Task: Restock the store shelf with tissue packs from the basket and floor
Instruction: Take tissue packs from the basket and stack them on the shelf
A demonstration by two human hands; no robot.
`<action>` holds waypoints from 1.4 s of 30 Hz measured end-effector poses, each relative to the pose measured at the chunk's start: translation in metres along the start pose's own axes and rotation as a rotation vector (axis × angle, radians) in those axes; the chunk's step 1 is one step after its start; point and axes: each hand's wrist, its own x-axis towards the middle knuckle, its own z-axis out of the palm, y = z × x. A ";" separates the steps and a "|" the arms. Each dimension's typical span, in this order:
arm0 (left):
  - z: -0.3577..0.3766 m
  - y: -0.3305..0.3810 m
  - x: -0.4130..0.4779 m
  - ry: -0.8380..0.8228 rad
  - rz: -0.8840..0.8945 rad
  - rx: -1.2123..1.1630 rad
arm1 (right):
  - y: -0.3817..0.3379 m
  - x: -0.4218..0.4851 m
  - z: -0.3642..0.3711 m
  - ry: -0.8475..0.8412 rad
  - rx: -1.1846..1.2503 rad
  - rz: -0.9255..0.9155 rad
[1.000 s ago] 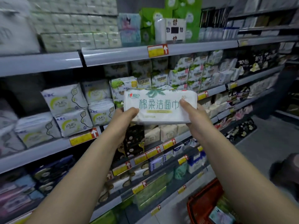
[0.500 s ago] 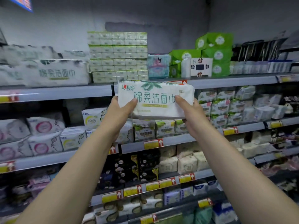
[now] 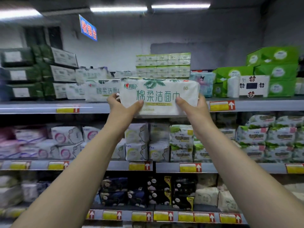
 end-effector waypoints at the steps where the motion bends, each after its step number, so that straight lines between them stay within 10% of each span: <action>1: -0.007 -0.001 0.007 0.029 0.022 -0.005 | -0.001 0.003 0.011 -0.011 -0.006 -0.015; 19: -0.200 -0.010 0.179 0.136 0.324 0.169 | 0.014 0.080 0.265 0.015 -0.141 -0.250; 34: -0.349 -0.049 0.204 0.386 0.196 0.292 | 0.035 0.084 0.434 -0.166 -0.254 -0.345; 42: -0.382 -0.065 0.222 0.195 0.112 0.666 | 0.058 0.077 0.448 -0.130 -0.663 -0.433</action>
